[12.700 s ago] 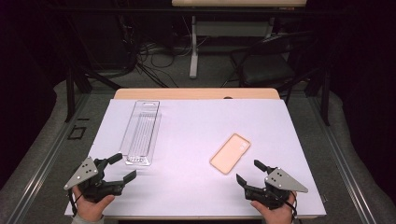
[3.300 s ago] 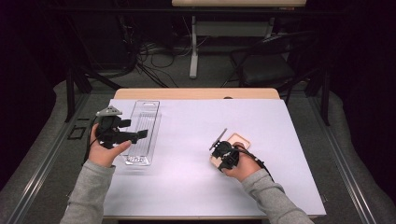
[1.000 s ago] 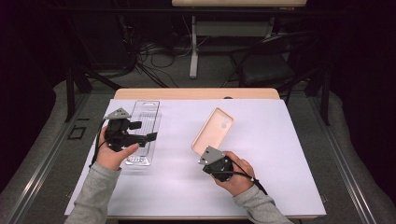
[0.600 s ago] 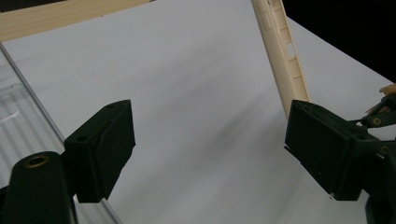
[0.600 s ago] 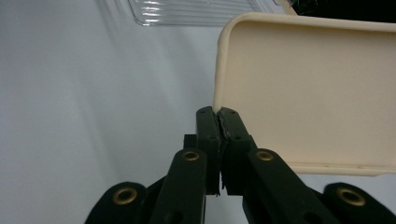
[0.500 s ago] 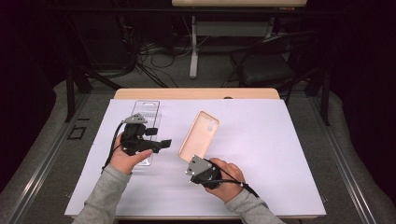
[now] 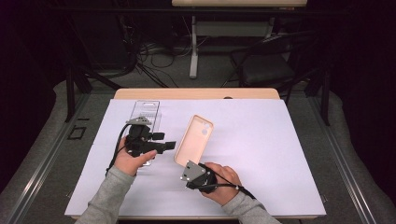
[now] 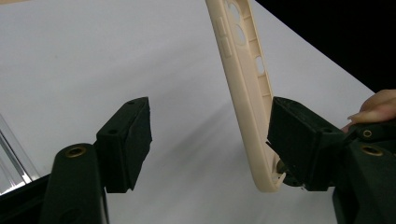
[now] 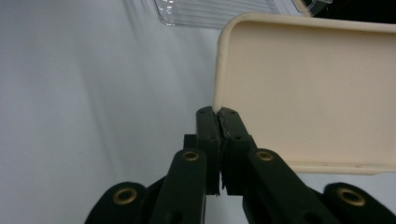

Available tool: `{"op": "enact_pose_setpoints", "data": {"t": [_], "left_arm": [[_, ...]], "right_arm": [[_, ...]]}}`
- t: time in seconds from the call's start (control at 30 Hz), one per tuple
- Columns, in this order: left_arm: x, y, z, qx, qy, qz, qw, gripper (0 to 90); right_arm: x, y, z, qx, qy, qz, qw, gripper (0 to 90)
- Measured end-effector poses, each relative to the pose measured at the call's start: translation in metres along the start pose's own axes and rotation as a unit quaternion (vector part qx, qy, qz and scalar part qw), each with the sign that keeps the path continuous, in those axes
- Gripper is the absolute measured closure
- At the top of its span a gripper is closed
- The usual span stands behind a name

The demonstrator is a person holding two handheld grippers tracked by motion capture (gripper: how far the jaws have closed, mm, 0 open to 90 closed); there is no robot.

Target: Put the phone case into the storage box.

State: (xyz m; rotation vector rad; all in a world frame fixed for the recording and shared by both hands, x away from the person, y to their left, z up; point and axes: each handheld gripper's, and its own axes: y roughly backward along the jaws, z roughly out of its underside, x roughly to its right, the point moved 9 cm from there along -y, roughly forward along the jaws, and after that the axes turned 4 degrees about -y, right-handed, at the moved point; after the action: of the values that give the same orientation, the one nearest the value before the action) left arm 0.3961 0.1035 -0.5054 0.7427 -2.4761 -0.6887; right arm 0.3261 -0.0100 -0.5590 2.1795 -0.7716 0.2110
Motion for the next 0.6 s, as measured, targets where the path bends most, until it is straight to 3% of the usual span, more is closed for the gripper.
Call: {"op": "enact_pose_setpoints", "data": {"t": [0.17,0.33,0.43,0.47,0.53,0.6], "left_arm": [[0.0017,-0.0012,0.0002,-0.001,0.001,0.001,1.0,32.8],[0.0042,-0.0029,0.0006,0.0,0.004,0.007,1.0,36.4],[0.0055,-0.0047,0.0017,-0.002,0.009,0.012,0.9999,38.4],[0.0059,-0.0059,0.0019,-0.002,0.012,0.014,0.9998,40.9],[0.0055,-0.0079,0.003,-0.005,0.016,0.018,0.9997,42.3],[0.0076,-0.0095,0.003,-0.002,0.03,0.033,0.999,47.7]], "right_arm": [[-0.0008,-0.001,-0.0009,0.003,0.011,0.003,0.9999,88.6],[-0.003,-0.0003,-0.0007,0.001,0.008,0.004,1.0,88.6],[-0.0038,-0.0012,-0.0011,0.003,0.015,0.006,0.9999,88.6],[-0.0052,-0.0008,-0.0002,-0.001,0.008,0.006,1.0,88.6],[-0.0052,-0.0016,-0.0014,0.002,0.02,0.004,0.9998,88.6],[-0.0058,-0.0017,-0.0015,0.002,0.022,0.005,0.9997,88.6]]}}
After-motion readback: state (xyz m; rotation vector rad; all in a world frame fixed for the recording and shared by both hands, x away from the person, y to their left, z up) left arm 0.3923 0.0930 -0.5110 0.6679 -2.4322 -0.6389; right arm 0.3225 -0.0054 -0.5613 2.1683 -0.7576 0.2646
